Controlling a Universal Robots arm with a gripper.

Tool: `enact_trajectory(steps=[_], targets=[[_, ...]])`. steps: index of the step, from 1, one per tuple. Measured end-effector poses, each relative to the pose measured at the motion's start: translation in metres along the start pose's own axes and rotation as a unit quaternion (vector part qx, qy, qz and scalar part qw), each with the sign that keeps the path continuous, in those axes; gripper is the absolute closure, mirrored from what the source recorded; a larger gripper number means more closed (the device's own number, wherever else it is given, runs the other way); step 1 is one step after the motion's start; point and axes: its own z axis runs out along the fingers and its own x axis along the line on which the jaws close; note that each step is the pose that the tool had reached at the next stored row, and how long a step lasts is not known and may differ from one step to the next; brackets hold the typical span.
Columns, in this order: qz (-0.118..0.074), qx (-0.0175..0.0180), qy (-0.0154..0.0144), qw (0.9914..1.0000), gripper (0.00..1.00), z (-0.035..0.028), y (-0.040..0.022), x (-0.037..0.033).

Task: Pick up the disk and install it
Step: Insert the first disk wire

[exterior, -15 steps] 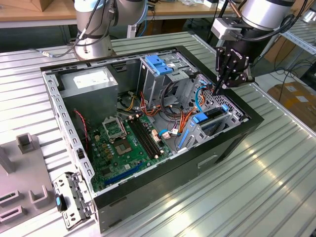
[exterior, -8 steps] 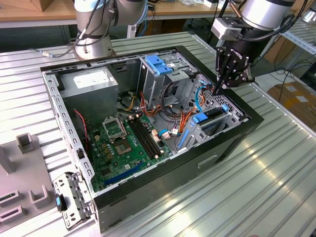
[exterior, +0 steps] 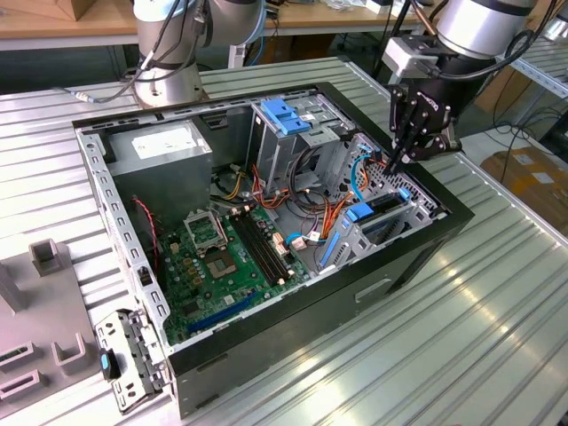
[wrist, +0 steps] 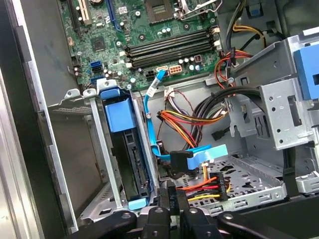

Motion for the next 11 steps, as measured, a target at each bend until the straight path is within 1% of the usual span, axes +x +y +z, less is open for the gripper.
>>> enact_trajectory(steps=[1,3,5,6,8,11], targets=[[-0.013,0.0002,0.0,0.99992,0.83,0.0008,0.0004,0.0002],[-0.026,0.0005,-0.0003,0.99966,0.83,0.0018,0.001,0.0005],[-0.037,0.0007,-0.0004,0.99932,0.83,0.0025,0.002,0.0008],[-0.045,0.0008,-0.0006,0.999,0.83,0.0033,0.003,0.0013],[-0.052,0.0009,-0.0007,0.99862,0.83,0.0042,0.0043,0.0021],[-0.072,0.0011,-0.0016,0.99742,0.83,0.0075,0.0075,0.0062]])
